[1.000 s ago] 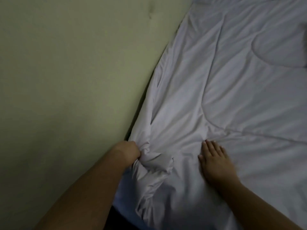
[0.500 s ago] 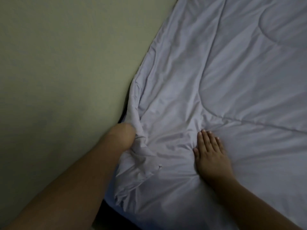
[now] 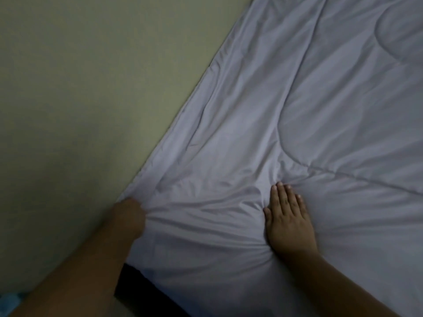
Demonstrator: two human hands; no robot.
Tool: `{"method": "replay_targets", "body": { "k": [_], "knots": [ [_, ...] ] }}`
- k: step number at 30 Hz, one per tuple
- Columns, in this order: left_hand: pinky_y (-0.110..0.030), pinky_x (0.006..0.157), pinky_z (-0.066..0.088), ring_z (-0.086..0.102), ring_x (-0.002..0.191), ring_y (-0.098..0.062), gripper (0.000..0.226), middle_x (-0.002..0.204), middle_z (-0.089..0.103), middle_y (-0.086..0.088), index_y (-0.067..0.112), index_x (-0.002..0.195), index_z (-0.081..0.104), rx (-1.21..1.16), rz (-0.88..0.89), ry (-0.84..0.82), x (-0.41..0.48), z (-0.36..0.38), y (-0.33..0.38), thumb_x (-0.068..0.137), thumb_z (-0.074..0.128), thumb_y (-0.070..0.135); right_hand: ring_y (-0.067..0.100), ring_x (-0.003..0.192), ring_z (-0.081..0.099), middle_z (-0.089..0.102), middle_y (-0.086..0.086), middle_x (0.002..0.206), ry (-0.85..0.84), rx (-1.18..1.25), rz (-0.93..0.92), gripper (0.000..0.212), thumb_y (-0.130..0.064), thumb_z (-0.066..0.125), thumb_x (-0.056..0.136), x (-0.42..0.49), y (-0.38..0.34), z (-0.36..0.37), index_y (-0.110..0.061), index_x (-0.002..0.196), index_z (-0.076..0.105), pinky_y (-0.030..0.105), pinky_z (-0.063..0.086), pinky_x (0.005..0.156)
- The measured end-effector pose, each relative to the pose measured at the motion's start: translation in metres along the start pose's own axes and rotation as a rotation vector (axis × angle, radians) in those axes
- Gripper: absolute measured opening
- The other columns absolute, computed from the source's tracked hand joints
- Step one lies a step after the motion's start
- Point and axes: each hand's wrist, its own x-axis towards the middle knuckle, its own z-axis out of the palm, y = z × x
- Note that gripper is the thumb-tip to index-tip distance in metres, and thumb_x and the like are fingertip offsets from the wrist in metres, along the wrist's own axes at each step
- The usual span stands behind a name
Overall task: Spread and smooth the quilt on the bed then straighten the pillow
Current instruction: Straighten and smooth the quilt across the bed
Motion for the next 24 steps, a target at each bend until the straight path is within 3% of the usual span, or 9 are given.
{"method": "replay_targets", "body": {
  "k": [2, 4, 5, 7, 8, 11, 14, 18, 24],
  "knots": [
    [-0.032, 0.040, 0.050, 0.054, 0.044, -0.031, 0.021, 0.055, 0.054, -0.013, 0.003, 0.064, 0.065, -0.113, 0.083, 0.084, 0.004, -0.008, 0.023, 0.073, 0.052, 0.017, 0.033, 0.135, 0.037, 0.041, 0.019, 0.145, 0.003, -0.002, -0.001, 0.058, -0.034, 0.026, 0.094, 0.000, 0.000, 0.002, 0.000, 0.138, 0.041, 0.040, 0.011, 0.116],
    [-0.040, 0.068, 0.057, 0.065, 0.079, -0.035, 0.041, 0.093, 0.067, -0.016, 0.008, 0.094, 0.069, -0.246, 0.147, 0.122, 0.010, -0.006, 0.052, 0.078, 0.036, 0.026, 0.032, 0.136, 0.036, 0.041, 0.019, 0.145, 0.003, -0.010, 0.000, 0.058, -0.034, 0.027, 0.094, 0.000, 0.000, 0.003, 0.000, 0.139, 0.041, 0.040, 0.011, 0.116],
    [-0.042, 0.088, 0.053, 0.061, 0.103, -0.036, 0.049, 0.119, 0.064, -0.013, 0.011, 0.116, 0.063, -0.302, 0.119, 0.123, 0.013, 0.000, 0.061, 0.083, 0.034, 0.033, 0.032, 0.136, 0.037, 0.041, 0.019, 0.145, 0.003, -0.012, 0.001, 0.058, -0.034, 0.027, 0.094, 0.000, -0.001, 0.002, 0.000, 0.138, 0.041, 0.040, 0.011, 0.116],
    [-0.044, 0.114, 0.025, 0.030, 0.140, -0.030, 0.060, 0.156, 0.029, -0.002, 0.022, 0.148, 0.030, -0.398, -0.096, 0.030, 0.011, 0.014, 0.067, 0.094, 0.025, 0.049, 0.032, 0.135, 0.038, 0.042, 0.019, 0.144, 0.013, -0.015, 0.003, 0.057, -0.033, 0.027, 0.094, 0.000, -0.001, 0.002, 0.001, 0.138, 0.042, 0.040, 0.012, 0.116],
    [-0.043, 0.118, 0.013, 0.014, 0.147, -0.024, 0.065, 0.161, 0.010, 0.003, 0.026, 0.152, 0.011, -0.464, -0.202, -0.038, 0.009, 0.029, 0.062, 0.095, 0.021, 0.056, 0.032, 0.135, 0.038, 0.042, 0.020, 0.144, 0.017, -0.017, 0.004, 0.057, -0.033, 0.027, 0.094, 0.000, -0.001, 0.002, 0.002, 0.137, 0.042, 0.040, 0.012, 0.116],
    [-0.039, 0.121, 0.004, 0.000, 0.148, -0.018, 0.073, 0.161, -0.009, 0.005, 0.026, 0.151, -0.010, -0.608, -0.312, -0.146, 0.008, 0.051, 0.057, 0.093, 0.018, 0.061, 0.032, 0.134, 0.038, 0.043, 0.019, 0.143, 0.024, -0.029, -0.002, 0.059, -0.035, 0.019, 0.097, 0.001, -0.003, 0.006, 0.002, 0.137, 0.043, 0.039, 0.012, 0.116],
    [-0.037, 0.121, 0.007, 0.007, 0.148, -0.020, 0.073, 0.162, 0.001, -0.002, 0.017, 0.153, 0.001, -0.676, -0.329, 0.041, 0.020, 0.046, 0.073, 0.094, 0.013, 0.058, 0.030, 0.135, 0.037, 0.043, 0.018, 0.144, 0.019, -0.038, 0.007, 0.061, -0.037, 0.015, 0.098, 0.003, 0.000, 0.007, 0.001, 0.137, 0.043, 0.038, 0.010, 0.116],
    [-0.031, 0.120, -0.001, -0.002, 0.148, -0.011, 0.082, 0.158, -0.007, 0.008, 0.019, 0.151, -0.003, -0.633, -0.074, 0.133, 0.028, 0.034, 0.101, 0.081, -0.001, 0.062, 0.029, 0.136, 0.034, 0.043, 0.018, 0.144, -0.001, -0.042, 0.025, 0.062, -0.038, 0.014, 0.098, 0.003, -0.001, 0.006, 0.001, 0.137, 0.043, 0.038, 0.010, 0.116],
    [-0.035, 0.121, 0.004, 0.002, 0.149, -0.018, 0.067, 0.162, -0.004, -0.001, 0.016, 0.152, -0.005, -0.629, -0.300, -0.009, 0.026, 0.060, 0.071, 0.097, 0.012, 0.051, 0.027, 0.135, 0.032, 0.044, 0.017, 0.144, -0.026, -0.033, 0.031, 0.063, -0.038, 0.012, 0.098, 0.005, -0.003, 0.004, 0.000, 0.136, 0.044, 0.037, 0.010, 0.116]
  ]
}}
